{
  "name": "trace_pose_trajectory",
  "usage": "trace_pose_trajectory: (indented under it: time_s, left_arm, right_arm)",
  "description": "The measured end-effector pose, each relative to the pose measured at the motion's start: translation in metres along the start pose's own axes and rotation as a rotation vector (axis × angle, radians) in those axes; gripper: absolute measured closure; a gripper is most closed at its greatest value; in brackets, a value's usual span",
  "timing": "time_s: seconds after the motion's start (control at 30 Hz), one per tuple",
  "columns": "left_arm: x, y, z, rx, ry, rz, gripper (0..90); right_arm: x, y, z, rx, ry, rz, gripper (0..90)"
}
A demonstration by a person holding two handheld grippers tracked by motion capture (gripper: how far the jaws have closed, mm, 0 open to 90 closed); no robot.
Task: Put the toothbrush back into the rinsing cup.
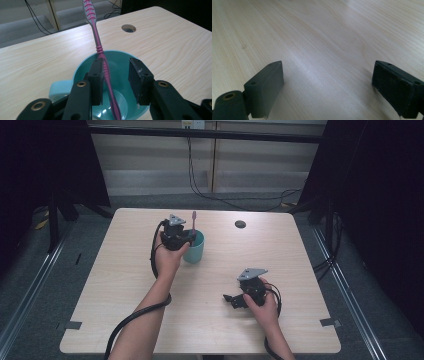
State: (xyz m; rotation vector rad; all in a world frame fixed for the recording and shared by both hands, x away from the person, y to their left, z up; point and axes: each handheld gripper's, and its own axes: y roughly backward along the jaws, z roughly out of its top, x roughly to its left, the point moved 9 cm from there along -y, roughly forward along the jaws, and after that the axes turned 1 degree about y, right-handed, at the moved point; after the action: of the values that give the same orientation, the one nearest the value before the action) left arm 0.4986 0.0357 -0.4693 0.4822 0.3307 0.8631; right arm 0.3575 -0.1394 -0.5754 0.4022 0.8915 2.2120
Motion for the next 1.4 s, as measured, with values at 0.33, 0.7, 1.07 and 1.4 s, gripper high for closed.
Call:
trace_pose_trajectory:
  time_s: [0.33, 0.7, 1.07, 1.4]
  left_arm:
    - [0.002, 0.009, 0.001, 0.006, 0.002, -0.006, 52.1]
    - [0.002, 0.019, 0.003, 0.011, 0.025, -0.022, 43.8]
    - [0.005, 0.03, 0.0, 0.024, 0.027, -0.03, 34.1]
    - [0.006, 0.038, -0.008, 0.06, 0.015, -0.039, 21.5]
  right_arm:
    - [0.0, -0.001, 0.001, -0.005, 0.008, -0.001, 9.7]
    - [0.0, -0.002, 0.002, -0.006, 0.005, -0.001, 9.7]
    - [0.0, -0.002, 0.002, -0.006, 0.005, -0.001, 9.7]
    - [0.0, -0.002, 0.002, -0.006, 0.005, -0.001, 9.7]
